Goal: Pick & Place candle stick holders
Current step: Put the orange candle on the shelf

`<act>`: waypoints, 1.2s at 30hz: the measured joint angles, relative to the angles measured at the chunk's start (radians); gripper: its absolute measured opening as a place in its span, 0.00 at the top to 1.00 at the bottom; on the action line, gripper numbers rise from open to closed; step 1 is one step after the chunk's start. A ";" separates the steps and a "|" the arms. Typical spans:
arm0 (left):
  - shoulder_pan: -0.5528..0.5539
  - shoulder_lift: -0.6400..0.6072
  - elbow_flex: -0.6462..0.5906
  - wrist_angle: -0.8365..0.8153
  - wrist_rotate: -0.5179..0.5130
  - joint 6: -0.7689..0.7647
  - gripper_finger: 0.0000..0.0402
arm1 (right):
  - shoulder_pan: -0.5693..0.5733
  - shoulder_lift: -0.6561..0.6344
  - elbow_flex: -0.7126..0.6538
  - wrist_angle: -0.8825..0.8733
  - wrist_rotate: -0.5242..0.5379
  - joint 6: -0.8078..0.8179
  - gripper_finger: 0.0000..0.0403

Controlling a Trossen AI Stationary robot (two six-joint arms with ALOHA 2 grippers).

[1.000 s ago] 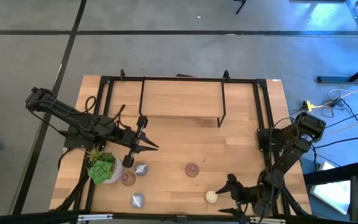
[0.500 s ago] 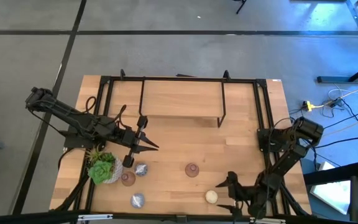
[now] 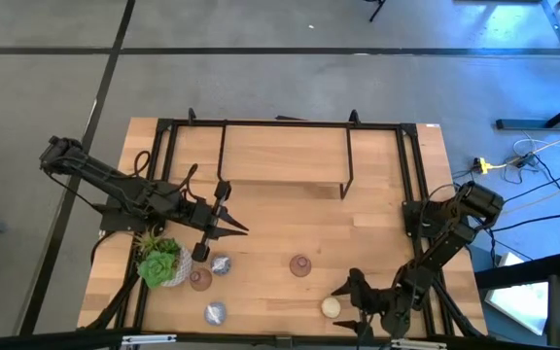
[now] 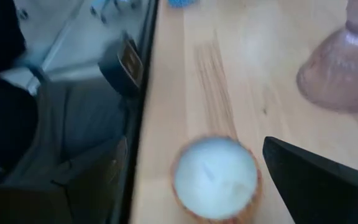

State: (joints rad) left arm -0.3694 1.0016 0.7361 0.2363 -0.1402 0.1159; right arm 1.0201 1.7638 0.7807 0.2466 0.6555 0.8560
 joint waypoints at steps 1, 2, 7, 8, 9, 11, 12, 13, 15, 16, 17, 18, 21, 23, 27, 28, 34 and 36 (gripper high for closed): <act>0.000 0.000 0.000 -0.001 0.000 0.001 0.92 | -0.001 0.000 0.000 -0.029 -0.018 0.020 0.06; 0.000 0.000 0.000 -0.001 0.000 0.001 0.92 | 0.000 0.001 0.000 -0.055 -0.029 0.048 0.06; 0.000 0.000 0.000 -0.001 0.000 0.001 0.92 | 0.000 0.041 0.000 -0.084 -0.031 0.129 0.06; 0.000 0.000 0.000 -0.001 0.000 0.001 0.92 | 0.000 0.048 0.000 -0.071 -0.031 0.130 0.06; 0.000 0.000 0.000 -0.001 0.000 0.001 0.92 | -0.002 0.056 0.000 -0.059 -0.031 0.129 0.06; 0.000 0.000 0.000 -0.001 0.000 0.000 0.92 | -0.005 0.073 0.000 -0.048 -0.032 0.125 0.06; 0.000 0.000 0.000 -0.001 0.000 0.000 0.92 | -0.005 0.082 0.000 -0.045 -0.031 0.125 0.06; 0.000 0.000 0.000 -0.001 0.000 0.000 0.92 | -0.005 0.092 0.000 -0.044 -0.031 0.125 0.06; 0.000 0.000 0.000 -0.001 0.000 0.000 0.92 | -0.006 0.117 0.000 -0.025 -0.028 0.124 0.06; 0.000 0.000 0.000 -0.001 0.000 -0.001 0.92 | -0.006 0.127 0.000 -0.012 -0.021 0.124 0.06; 0.000 0.000 0.000 -0.001 0.000 -0.001 0.92 | -0.007 0.136 0.000 0.001 -0.012 0.121 0.06; 0.000 0.000 0.000 -0.001 0.000 -0.001 0.92 | -0.008 0.146 0.000 0.015 -0.002 0.114 0.06; 0.000 0.000 0.000 -0.001 0.000 -0.001 0.92 | -0.011 0.169 0.002 0.053 0.025 0.090 0.06; 0.000 0.000 0.000 -0.001 0.000 -0.001 0.92 | -0.012 0.177 0.002 0.071 0.038 0.056 0.06; 0.000 0.000 0.000 -0.001 0.000 -0.014 0.92 | -0.016 0.181 0.001 0.078 0.043 0.027 0.06; 0.000 0.000 0.000 -0.001 0.000 -0.014 0.92 | -0.018 0.181 0.001 0.074 0.043 0.027 0.06; 0.000 0.000 0.000 -0.001 0.000 -0.024 0.92 | -0.036 0.181 0.002 0.053 0.047 0.018 0.06; 0.000 0.000 0.000 -0.001 0.000 -0.024 0.92 | -0.043 0.181 0.002 0.049 0.044 0.004 0.06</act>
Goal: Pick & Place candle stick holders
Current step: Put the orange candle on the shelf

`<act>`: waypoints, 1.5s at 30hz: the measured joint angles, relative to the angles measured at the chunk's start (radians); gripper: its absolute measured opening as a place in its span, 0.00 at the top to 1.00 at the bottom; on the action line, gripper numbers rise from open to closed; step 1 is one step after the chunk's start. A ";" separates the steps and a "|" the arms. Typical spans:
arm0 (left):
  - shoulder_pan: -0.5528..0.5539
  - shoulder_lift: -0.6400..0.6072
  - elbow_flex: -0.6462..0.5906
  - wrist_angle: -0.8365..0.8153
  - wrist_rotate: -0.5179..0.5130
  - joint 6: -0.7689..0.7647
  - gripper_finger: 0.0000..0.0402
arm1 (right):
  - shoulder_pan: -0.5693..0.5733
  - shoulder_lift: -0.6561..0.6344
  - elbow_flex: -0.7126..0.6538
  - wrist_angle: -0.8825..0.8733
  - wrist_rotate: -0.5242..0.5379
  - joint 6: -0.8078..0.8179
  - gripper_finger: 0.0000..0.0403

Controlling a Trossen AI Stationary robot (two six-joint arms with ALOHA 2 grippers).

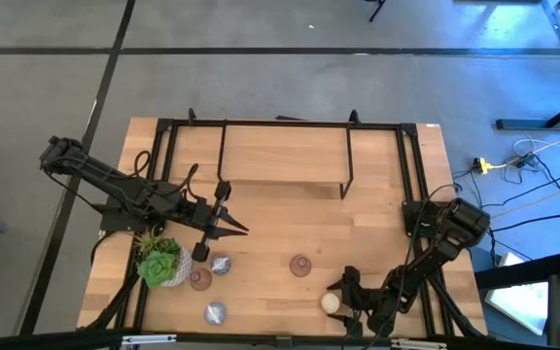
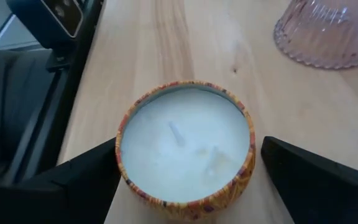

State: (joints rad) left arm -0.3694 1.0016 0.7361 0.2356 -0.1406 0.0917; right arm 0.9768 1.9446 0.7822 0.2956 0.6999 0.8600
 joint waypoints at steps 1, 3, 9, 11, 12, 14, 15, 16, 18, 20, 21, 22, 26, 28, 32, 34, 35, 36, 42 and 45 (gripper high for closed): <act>0.000 0.000 0.000 0.000 0.000 0.000 0.92 | -0.003 0.000 0.000 -0.002 0.000 -0.007 0.06; 0.000 0.000 0.000 0.000 0.000 0.000 0.92 | -0.011 0.000 0.000 -0.009 -0.002 -0.013 0.06; 0.000 0.000 0.000 0.000 0.000 0.000 0.92 | -0.033 -0.003 0.001 -0.036 -0.017 -0.016 0.06; 0.000 0.000 0.000 0.000 0.000 0.000 0.92 | -0.037 -0.003 0.001 -0.049 -0.016 -0.016 0.06; 0.000 0.000 0.000 0.000 0.000 0.000 0.92 | -0.039 -0.003 0.001 -0.057 -0.015 -0.016 0.06; 0.000 0.000 0.000 0.000 0.000 0.000 0.92 | -0.047 -0.004 0.002 -0.073 -0.013 -0.016 0.06; 0.000 0.000 0.000 0.000 0.000 0.000 0.92 | -0.052 -0.004 0.002 -0.079 -0.012 -0.016 0.06; 0.000 0.000 0.000 0.000 0.000 0.000 0.92 | -0.056 -0.004 0.002 -0.081 -0.013 -0.015 0.06; 0.000 0.000 0.000 0.000 0.000 0.000 0.92 | -0.060 -0.004 0.002 -0.082 -0.020 -0.015 0.06; 0.000 0.000 0.000 0.000 0.000 0.000 0.92 | -0.061 -0.004 0.001 -0.083 -0.023 -0.015 0.07; 0.000 0.000 0.000 0.000 0.000 0.000 0.92 | -0.061 -0.004 0.001 -0.083 -0.023 -0.015 0.08; 0.000 0.000 0.000 0.000 0.000 0.000 0.92 | -0.061 -0.004 0.001 -0.084 -0.023 -0.015 0.09; 0.000 0.000 0.000 0.000 0.000 0.000 0.92 | -0.061 -0.004 0.000 -0.088 -0.023 -0.014 0.17; 0.000 0.000 0.000 0.000 0.000 0.000 0.92 | -0.061 -0.003 -0.001 -0.090 -0.023 -0.015 0.21; 0.000 0.000 0.000 0.000 0.000 0.000 0.92 | -0.060 -0.003 -0.001 -0.090 -0.023 -0.014 0.27; 0.000 0.000 0.000 0.000 0.000 0.000 0.92 | -0.060 -0.003 -0.001 -0.090 -0.023 -0.014 0.28; 0.000 0.000 0.000 0.000 0.000 0.000 0.92 | -0.060 -0.003 -0.001 -0.090 -0.023 -0.012 0.27; 0.000 0.000 0.000 0.000 0.000 0.000 0.92 | -0.060 -0.003 -0.001 -0.090 -0.023 -0.011 0.27; 0.000 0.000 0.000 0.000 0.000 0.000 0.92 | -0.061 -0.003 -0.001 -0.091 -0.023 -0.003 0.26; 0.000 0.000 0.000 0.000 0.000 0.000 0.92 | -0.062 -0.008 0.009 -0.108 -0.026 -0.004 0.28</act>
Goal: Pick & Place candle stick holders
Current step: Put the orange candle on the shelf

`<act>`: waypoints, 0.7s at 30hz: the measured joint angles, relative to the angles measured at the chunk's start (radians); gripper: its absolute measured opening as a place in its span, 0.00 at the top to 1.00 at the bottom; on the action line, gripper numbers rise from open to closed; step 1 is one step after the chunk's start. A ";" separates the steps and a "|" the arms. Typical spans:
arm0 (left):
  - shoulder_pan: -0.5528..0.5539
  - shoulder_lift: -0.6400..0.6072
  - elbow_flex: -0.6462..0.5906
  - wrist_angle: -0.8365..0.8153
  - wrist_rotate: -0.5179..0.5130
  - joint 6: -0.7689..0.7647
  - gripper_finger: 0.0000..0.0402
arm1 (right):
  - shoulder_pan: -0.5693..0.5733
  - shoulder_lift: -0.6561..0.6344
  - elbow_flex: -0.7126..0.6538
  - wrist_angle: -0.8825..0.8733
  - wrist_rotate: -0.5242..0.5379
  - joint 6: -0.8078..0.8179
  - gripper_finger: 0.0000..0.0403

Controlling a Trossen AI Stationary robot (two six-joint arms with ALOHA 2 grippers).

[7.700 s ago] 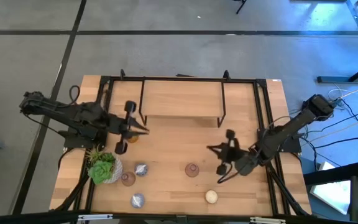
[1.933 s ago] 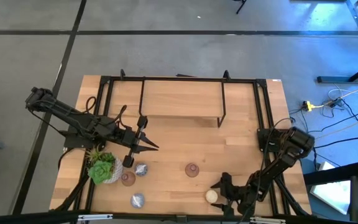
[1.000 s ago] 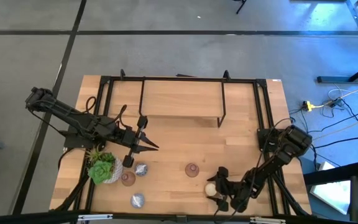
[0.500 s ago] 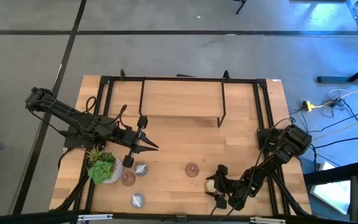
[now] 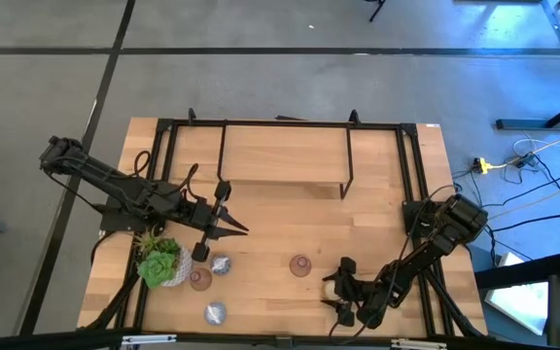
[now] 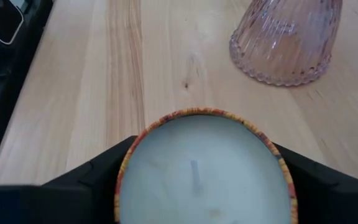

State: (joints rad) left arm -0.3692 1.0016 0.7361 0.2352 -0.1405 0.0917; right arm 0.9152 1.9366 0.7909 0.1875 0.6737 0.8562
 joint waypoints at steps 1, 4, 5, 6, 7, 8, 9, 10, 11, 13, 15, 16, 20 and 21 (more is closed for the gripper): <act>0.000 0.000 0.000 0.000 0.000 0.000 0.92 | -0.002 -0.007 0.008 -0.016 -0.008 0.000 0.28; 0.000 0.000 0.000 0.000 0.000 0.000 0.92 | -0.016 -0.028 0.040 -0.085 -0.049 0.000 0.27; 0.000 0.000 0.000 0.000 0.000 0.000 0.92 | -0.022 -0.034 0.056 -0.119 -0.063 -0.003 0.26; 0.000 0.000 0.000 0.000 0.000 0.000 0.92 | -0.027 -0.038 0.076 -0.162 -0.079 -0.007 0.26; 0.000 0.000 0.000 0.000 0.000 0.000 0.92 | -0.033 -0.041 0.097 -0.212 -0.098 -0.009 0.26; 0.000 0.000 0.000 0.000 0.000 0.000 0.92 | -0.039 -0.041 0.122 -0.262 -0.115 -0.011 0.26; 0.000 0.000 0.000 0.000 0.000 0.000 0.92 | -0.046 -0.041 0.146 -0.315 -0.134 -0.011 0.26; 0.000 0.000 0.000 0.000 0.000 0.000 0.92 | -0.052 -0.041 0.169 -0.368 -0.149 -0.010 0.26; 0.000 0.000 0.000 -0.001 0.000 0.000 0.92 | -0.059 -0.042 0.193 -0.421 -0.162 -0.010 0.27; 0.000 0.000 0.000 -0.003 0.000 0.000 0.92 | -0.069 -0.042 0.241 -0.522 -0.175 -0.012 0.27; 0.000 0.000 0.000 -0.004 0.000 0.000 0.92 | -0.074 -0.043 0.292 -0.610 -0.173 -0.030 0.27; 0.000 0.000 0.000 -0.005 0.000 0.000 0.92 | -0.076 -0.043 0.317 -0.648 -0.170 -0.045 0.27; 0.000 0.000 0.000 -0.005 0.000 0.000 0.92 | -0.092 -0.045 0.405 -0.795 -0.160 -0.090 0.27; 0.000 0.000 0.000 -0.005 0.000 0.000 0.92 | -0.096 -0.045 0.424 -0.827 -0.146 -0.102 0.27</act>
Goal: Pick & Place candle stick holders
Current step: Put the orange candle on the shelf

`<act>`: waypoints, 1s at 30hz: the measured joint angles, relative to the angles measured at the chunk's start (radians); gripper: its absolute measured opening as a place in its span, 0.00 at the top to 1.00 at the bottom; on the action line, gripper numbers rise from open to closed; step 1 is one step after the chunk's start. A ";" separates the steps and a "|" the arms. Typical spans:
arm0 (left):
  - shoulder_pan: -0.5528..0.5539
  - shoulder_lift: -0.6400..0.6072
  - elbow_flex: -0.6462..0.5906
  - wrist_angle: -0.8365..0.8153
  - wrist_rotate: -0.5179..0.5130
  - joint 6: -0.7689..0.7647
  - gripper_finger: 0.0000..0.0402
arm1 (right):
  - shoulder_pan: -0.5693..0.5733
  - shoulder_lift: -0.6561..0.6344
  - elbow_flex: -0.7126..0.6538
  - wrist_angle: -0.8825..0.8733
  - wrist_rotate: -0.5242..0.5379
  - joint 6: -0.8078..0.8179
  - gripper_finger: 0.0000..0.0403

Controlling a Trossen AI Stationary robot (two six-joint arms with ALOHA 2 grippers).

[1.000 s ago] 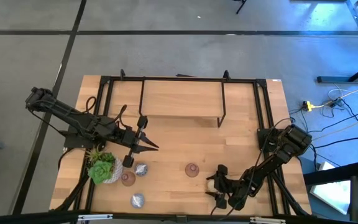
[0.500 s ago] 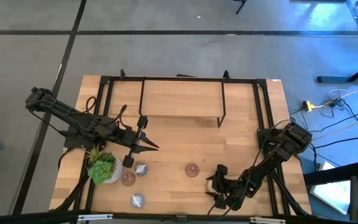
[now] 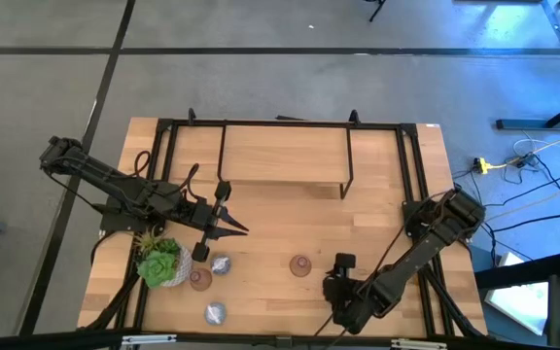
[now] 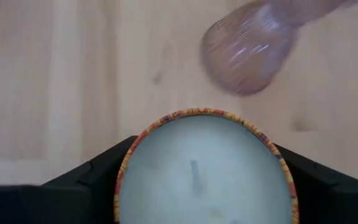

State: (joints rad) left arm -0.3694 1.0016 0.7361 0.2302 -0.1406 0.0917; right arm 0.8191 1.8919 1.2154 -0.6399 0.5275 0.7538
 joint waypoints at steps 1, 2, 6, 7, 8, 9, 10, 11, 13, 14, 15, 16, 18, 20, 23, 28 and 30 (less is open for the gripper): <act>0.000 0.000 0.000 0.000 0.000 0.000 0.92 | -0.003 0.000 0.018 -0.029 0.017 -0.010 0.27; 0.000 0.000 0.000 0.000 0.000 0.000 0.92 | -0.005 -0.001 0.035 -0.055 0.040 -0.027 0.27; 0.000 0.000 0.000 0.000 0.000 0.000 0.92 | -0.021 -0.001 0.101 -0.124 0.131 -0.113 0.27; 0.000 0.000 0.000 0.000 0.000 0.000 0.92 | -0.029 -0.002 0.117 -0.138 0.152 -0.138 0.27; 0.000 0.000 0.000 -0.001 0.000 0.000 0.92 | -0.040 -0.002 0.131 -0.151 0.175 -0.162 0.27; 0.000 0.000 0.000 -0.002 0.000 0.000 0.92 | -0.051 -0.002 0.147 -0.162 0.201 -0.180 0.27; 0.000 0.000 0.000 -0.002 0.000 0.000 0.92 | -0.063 -0.002 0.163 -0.173 0.230 -0.196 0.27; 0.000 0.000 0.000 -0.002 0.000 0.000 0.92 | -0.075 -0.002 0.179 -0.181 0.257 -0.208 0.27; 0.000 0.000 0.000 -0.002 0.000 0.000 0.92 | -0.105 -0.003 0.210 -0.188 0.306 -0.217 0.27; 0.000 0.000 0.000 -0.003 0.000 0.000 0.92 | -0.120 -0.003 0.226 -0.188 0.318 -0.220 0.27; 0.000 0.000 0.000 -0.003 0.000 0.000 0.92 | -0.137 -0.003 0.242 -0.189 0.327 -0.224 0.27; 0.000 0.000 0.000 -0.006 0.000 -0.004 0.92 | -0.153 -0.003 0.258 -0.188 0.336 -0.242 0.27; 0.000 0.000 0.000 -0.013 0.000 -0.018 0.92 | -0.186 -0.003 0.283 -0.176 0.344 -0.294 0.27; -0.002 0.000 0.000 -0.020 0.000 -0.034 0.92 | -0.219 -0.003 0.303 -0.156 0.344 -0.351 0.27; -0.010 0.000 0.000 -0.024 0.003 -0.066 0.92 | -0.263 -0.003 0.325 -0.126 0.357 -0.435 0.27; -0.048 0.000 0.000 -0.002 0.040 -0.131 0.92 | -0.348 -0.003 0.347 -0.124 0.362 -0.508 0.27; -0.070 0.000 0.000 -0.001 0.039 -0.131 0.92 | -0.388 -0.003 0.361 -0.130 0.362 -0.553 0.27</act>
State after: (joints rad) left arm -0.4389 1.0019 0.7361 0.2288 -0.1014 -0.0395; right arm 0.4307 1.8885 1.5769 -0.7698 0.8898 0.2005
